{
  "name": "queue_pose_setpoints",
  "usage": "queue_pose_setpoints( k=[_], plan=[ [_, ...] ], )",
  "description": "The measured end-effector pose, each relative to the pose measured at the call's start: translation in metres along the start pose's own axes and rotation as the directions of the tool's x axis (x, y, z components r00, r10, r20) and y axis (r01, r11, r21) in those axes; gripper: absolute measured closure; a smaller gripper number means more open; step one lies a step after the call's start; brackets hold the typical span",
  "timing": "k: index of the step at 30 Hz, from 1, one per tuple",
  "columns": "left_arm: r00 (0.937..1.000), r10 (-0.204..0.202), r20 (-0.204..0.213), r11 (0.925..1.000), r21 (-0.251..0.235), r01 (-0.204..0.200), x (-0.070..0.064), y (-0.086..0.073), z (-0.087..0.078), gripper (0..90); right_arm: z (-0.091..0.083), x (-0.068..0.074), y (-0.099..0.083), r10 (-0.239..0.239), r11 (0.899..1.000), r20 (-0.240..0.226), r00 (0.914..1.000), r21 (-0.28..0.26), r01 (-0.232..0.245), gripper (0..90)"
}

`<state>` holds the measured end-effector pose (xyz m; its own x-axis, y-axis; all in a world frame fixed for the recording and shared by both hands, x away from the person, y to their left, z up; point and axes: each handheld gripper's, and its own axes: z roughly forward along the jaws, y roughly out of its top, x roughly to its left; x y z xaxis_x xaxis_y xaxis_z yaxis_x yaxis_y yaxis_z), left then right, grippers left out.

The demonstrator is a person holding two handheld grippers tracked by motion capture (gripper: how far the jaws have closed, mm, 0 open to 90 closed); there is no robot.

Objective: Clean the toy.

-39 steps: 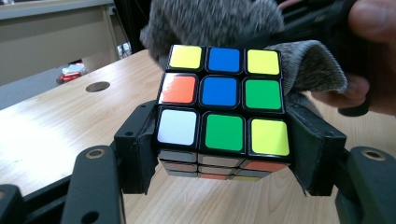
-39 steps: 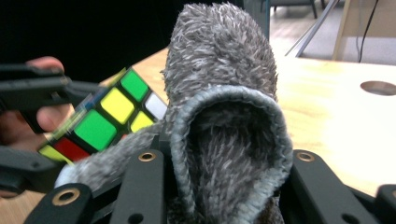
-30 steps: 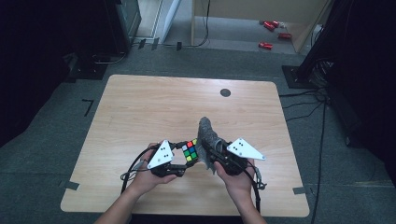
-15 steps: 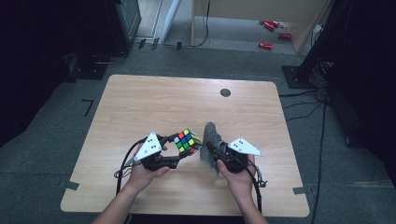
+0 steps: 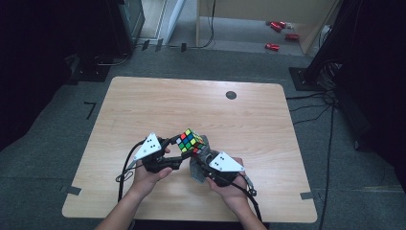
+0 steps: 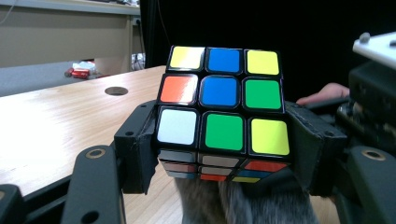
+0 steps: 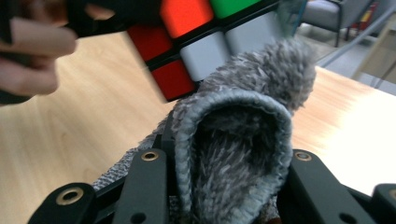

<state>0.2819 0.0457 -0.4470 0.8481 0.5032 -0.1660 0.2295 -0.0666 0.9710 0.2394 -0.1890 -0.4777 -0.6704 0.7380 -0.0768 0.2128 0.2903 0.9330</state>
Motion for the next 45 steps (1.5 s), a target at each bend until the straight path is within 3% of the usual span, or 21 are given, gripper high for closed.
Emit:
queue_pose_setpoints(
  k=[5, 10, 17, 24, 28, 33, 41, 45],
  plan=[
    [0.9999, -0.005, -0.011, 1.0, -0.007, 0.005, 0.001, 0.001, -0.002, 35.1, 0.008, 0.011, -0.005, -0.033, 0.999, -0.072, 0.9968, 0.041, 0.036, 65.3],
    [0.9996, -0.004, -0.027, 0.9999, -0.014, 0.004, 0.005, 0.002, -0.005, 35.1, 0.011, 0.009, -0.006, -0.019, 0.998, -0.089, 0.9958, 0.063, 0.025, 64.2],
    [0.996, 0.011, -0.089, 0.9999, 0.013, -0.01, 0.011, 0.0, -0.006, 35.1, -0.002, -0.021, -0.003, 0.082, 0.995, 0.013, 0.9965, 0.061, -0.083, 63.5],
    [0.9892, 0.029, -0.143, 0.9968, 0.078, -0.018, 0.015, -0.007, 0.001, 35.1, -0.023, -0.058, -0.004, 0.169, 0.984, 0.134, 0.9764, 0.034, -0.175, 63.2],
    [0.9817, 0.045, -0.185, 0.9909, 0.133, -0.021, 0.018, -0.013, 0.006, 35.0, -0.031, -0.071, -0.005, 0.178, 0.982, 0.186, 0.9661, 0.029, -0.187, 61.6],
    [0.9745, 0.038, -0.221, 0.9819, 0.189, 0.005, 0.024, -0.018, 0.01, 35.0, -0.035, -0.084, -0.011, 0.193, 0.977, 0.242, 0.951, 0.044, -0.209, 61.0],
    [0.9474, 0.066, -0.313, 0.9588, 0.283, 0.027, 0.031, -0.028, 0.016, 35.0, -0.034, -0.096, -0.022, 0.213, 0.968, 0.277, 0.9371, 0.07, -0.241, 61.0],
    [0.9393, 0.068, -0.336, 0.9522, 0.303, 0.04, 0.034, -0.032, 0.018, 35.0, -0.035, -0.103, -0.027, 0.228, 0.962, 0.299, 0.9266, 0.078, -0.262, 61.0]
  ],
)
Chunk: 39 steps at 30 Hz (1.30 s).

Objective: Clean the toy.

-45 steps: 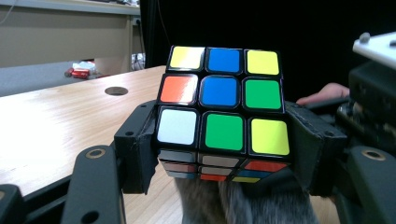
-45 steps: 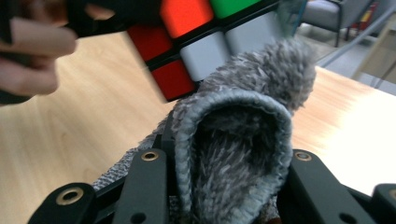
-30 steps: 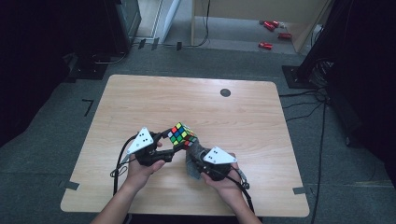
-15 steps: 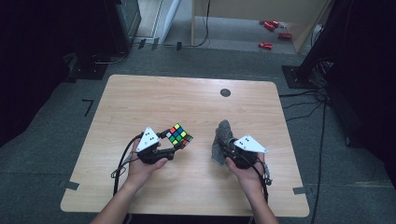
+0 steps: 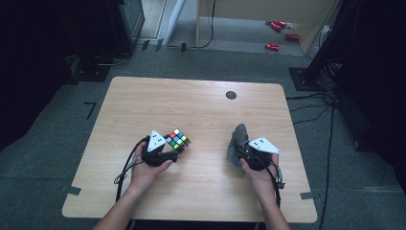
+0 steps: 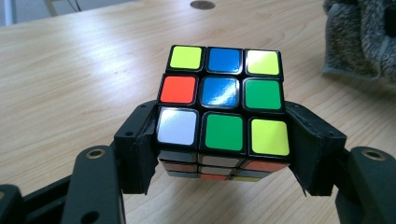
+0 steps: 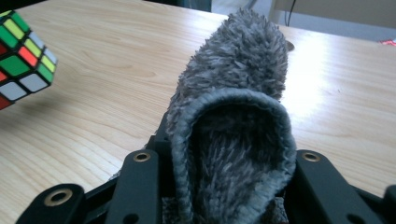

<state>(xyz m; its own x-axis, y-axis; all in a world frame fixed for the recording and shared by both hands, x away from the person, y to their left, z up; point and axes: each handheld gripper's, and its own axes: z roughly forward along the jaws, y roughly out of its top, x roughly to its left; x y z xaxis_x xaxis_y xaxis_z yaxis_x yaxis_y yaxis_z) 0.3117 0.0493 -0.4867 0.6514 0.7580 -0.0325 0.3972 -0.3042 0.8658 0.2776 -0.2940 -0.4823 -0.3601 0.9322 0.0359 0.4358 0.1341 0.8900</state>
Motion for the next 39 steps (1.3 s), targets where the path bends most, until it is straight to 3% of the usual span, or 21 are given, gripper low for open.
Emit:
queue_pose_setpoints(
  k=[7, 15, 22, 26, 39],
  plan=[
    [0.9991, 0.018, -0.039, 0.999, 0.041, -0.017, 0.0, -0.004, 0.006, 35.0, 0.008, -0.005, -0.009, 0.01, 0.999, 0.015, 0.9998, 0.039, -0.011, 60.9],
    [0.9985, 0.037, -0.042, 0.9963, 0.08, -0.034, -0.003, -0.008, 0.014, 35.0, 0.018, -0.009, -0.019, 0.002, 0.996, 0.027, 0.9996, 0.09, -0.005, 60.8],
    [0.9996, 0.019, -0.021, 0.9967, 0.079, -0.017, -0.003, -0.008, 0.015, 34.9, 0.023, -0.011, -0.025, 0.005, 0.993, 0.038, 0.9993, 0.119, -0.009, 60.7],
    [0.9997, -0.01, -0.021, 0.9967, 0.081, 0.012, -0.001, -0.008, 0.016, 34.7, 0.026, -0.01, -0.027, 0.002, 0.992, 0.039, 0.9992, 0.128, -0.007, 59.4],
    [0.9996, -0.02, -0.021, 0.9942, 0.105, 0.022, -0.003, -0.01, 0.024, 31.1, 0.027, -0.009, -0.028, 0.003, 0.992, 0.036, 0.9993, 0.128, -0.008, 58.9]
  ],
)
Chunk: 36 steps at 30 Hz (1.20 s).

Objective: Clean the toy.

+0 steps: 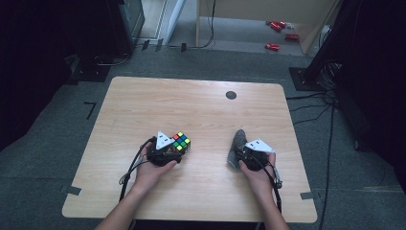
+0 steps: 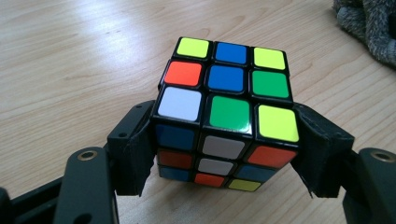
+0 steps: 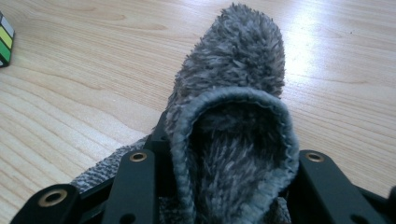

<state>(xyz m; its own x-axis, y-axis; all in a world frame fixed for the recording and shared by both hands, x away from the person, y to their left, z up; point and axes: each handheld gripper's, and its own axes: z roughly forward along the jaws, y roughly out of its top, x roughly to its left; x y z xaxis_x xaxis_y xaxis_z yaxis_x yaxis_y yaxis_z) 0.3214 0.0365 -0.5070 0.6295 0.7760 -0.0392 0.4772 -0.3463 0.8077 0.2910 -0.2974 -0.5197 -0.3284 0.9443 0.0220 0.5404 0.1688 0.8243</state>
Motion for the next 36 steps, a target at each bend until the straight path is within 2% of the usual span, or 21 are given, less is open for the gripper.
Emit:
queue_pose_setpoints(
  k=[2, 4, 6, 9, 12, 15, 17, 20, 23, 28, 33, 36],
  plan=[
    [1.0, -0.005, 0.001, 1.0, -0.007, 0.005, 0.0, 0.0, 0.0, 29.7, 0.0, 0.0, 0.0, 0.001, 1.0, 0.001, 1.0, 0.0, -0.001, 58.2],
    [1.0, -0.005, -0.002, 0.9999, -0.013, 0.005, -0.001, 0.001, -0.002, 22.9, -0.001, 0.0, 0.001, 0.0, 1.0, 0.0, 1.0, -0.006, 0.0, 51.6],
    [1.0, -0.006, -0.004, 0.9997, -0.024, 0.006, -0.001, 0.003, -0.004, 15.9, -0.002, 0.001, 0.002, 0.003, 1.0, 0.01, 0.9999, -0.02, -0.003, 35.6],
    [0.9998, -0.018, 0.004, 0.9992, -0.035, 0.018, 0.0, 0.005, -0.01, 12.8, -0.004, 0.006, 0.006, -0.011, 1.0, 0.043, 0.999, -0.015, 0.012, 12.1],
    [0.9998, -0.019, -0.001, 0.9985, -0.052, 0.019, 0.003, 0.008, -0.016, 10.6, -0.01, 0.009, 0.011, -0.015, 1.0, 0.04, 0.9991, -0.009, 0.016, 3.7],
    [0.9977, -0.068, 0.005, 0.9943, -0.082, 0.068, 0.011, 0.014, -0.026, 10.1, -0.017, 0.007, 0.016, -0.019, 1.0, 0.003, 0.9998, -0.021, 0.019, 0.0],
    [0.9949, -0.1, 0.008, 0.9899, -0.1, 0.101, 0.015, 0.016, -0.032, 10.1, -0.021, 0.004, 0.019, -0.008, 0.999, -0.002, 1.0, -0.033, 0.008, 0.0],
    [0.9968, -0.08, -0.008, 0.9935, -0.082, 0.079, 0.02, 0.015, -0.04, 8.9, -0.026, -0.001, 0.023, 0.003, 0.999, 0.0, 1.0, -0.033, -0.003, 0.0],
    [0.9959, -0.088, -0.017, 0.9913, -0.099, 0.086, 0.027, 0.012, -0.052, 8.9, -0.033, -0.007, 0.026, -0.011, 1.0, 0.016, 0.9998, -0.021, 0.011, 0.0],
    [0.9935, -0.107, -0.039, 0.9874, -0.121, 0.102, 0.041, 0.002, -0.072, 8.9, -0.048, -0.019, 0.025, 0.006, 1.0, 0.017, 0.9998, -0.03, -0.005, 0.0],
    [0.9936, -0.094, -0.063, 0.9882, -0.127, 0.086, 0.05, -0.007, -0.091, 9.0, -0.061, -0.025, 0.019, -0.009, 1.0, 0.021, 0.9997, -0.022, 0.009, 0.0],
    [0.9922, -0.104, -0.067, 0.9866, -0.133, 0.095, 0.056, -0.015, -0.103, 9.0, -0.07, -0.028, 0.015, -0.014, 1.0, 0.017, 0.9998, -0.025, 0.014, 0.0]
  ],
)
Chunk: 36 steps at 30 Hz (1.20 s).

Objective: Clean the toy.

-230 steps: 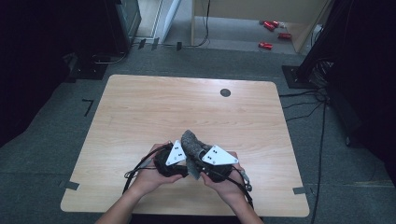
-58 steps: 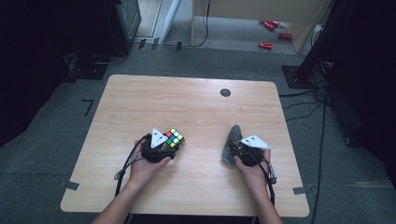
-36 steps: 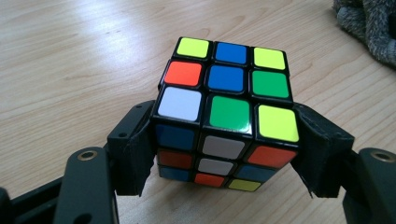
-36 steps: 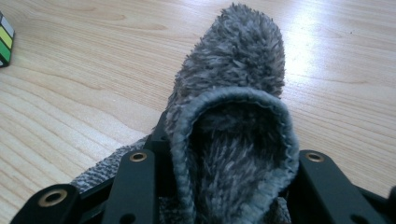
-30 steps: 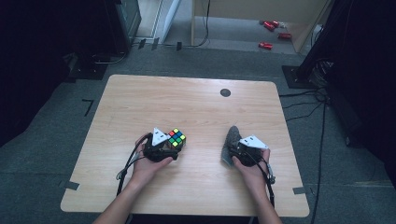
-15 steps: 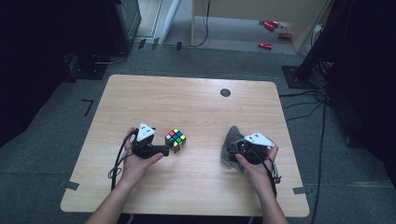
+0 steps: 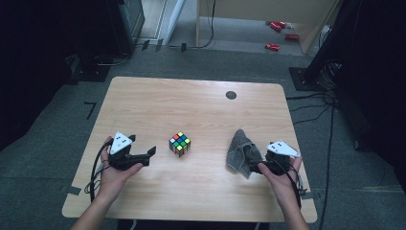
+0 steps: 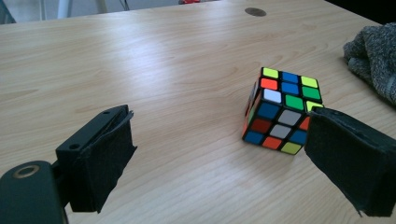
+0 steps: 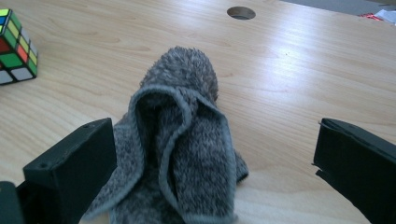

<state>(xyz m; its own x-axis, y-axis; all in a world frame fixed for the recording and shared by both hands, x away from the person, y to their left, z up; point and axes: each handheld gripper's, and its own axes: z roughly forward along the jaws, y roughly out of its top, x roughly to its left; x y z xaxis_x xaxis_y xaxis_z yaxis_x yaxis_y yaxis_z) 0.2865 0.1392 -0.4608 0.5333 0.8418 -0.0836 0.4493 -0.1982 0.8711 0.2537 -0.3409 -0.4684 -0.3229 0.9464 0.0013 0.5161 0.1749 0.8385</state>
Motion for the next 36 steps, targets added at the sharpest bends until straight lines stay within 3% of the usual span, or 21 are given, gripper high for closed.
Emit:
queue_pose_setpoints(
  k=[6, 10, 20, 25, 33, 36],
  plan=[
    [0.9994, -0.023, -0.025, 0.9997, 0.011, 0.024, 0.015, -0.022, -0.017, 9.0, -0.015, -0.006, -0.01, 0.002, 1.0, 0.0, 1.0, 0.003, -0.002, 0.0],
    [0.9977, -0.063, -0.027, 0.9977, 0.021, 0.064, 0.027, -0.038, -0.029, 9.0, -0.024, -0.012, -0.021, 0.011, 1.0, 0.006, 0.9999, 0.017, -0.011, 0.0],
    [0.9952, -0.079, -0.058, 0.9929, 0.084, 0.084, 0.044, -0.068, -0.047, 9.0, -0.036, -0.029, -0.052, 0.04, 0.997, 0.032, 0.9987, 0.066, -0.042, 0.0],
    [0.993, -0.087, -0.079, 0.9873, 0.126, 0.097, 0.049, -0.077, -0.052, 9.0, -0.041, -0.035, -0.063, 0.044, 0.995, 0.046, 0.998, 0.089, -0.048, 0.0],
    [0.9877, -0.105, -0.116, 0.9809, 0.151, 0.122, 0.06, -0.089, -0.06, 9.1, -0.044, -0.044, -0.081, 0.056, 0.99, 0.066, 0.9962, 0.129, -0.064, 0.0],
    [0.9878, -0.085, -0.131, 0.9803, 0.167, 0.106, 0.059, -0.089, -0.059, 9.3, -0.044, -0.046, -0.085, 0.063, 0.987, 0.073, 0.9953, 0.145, -0.073, 0.0]
  ],
)
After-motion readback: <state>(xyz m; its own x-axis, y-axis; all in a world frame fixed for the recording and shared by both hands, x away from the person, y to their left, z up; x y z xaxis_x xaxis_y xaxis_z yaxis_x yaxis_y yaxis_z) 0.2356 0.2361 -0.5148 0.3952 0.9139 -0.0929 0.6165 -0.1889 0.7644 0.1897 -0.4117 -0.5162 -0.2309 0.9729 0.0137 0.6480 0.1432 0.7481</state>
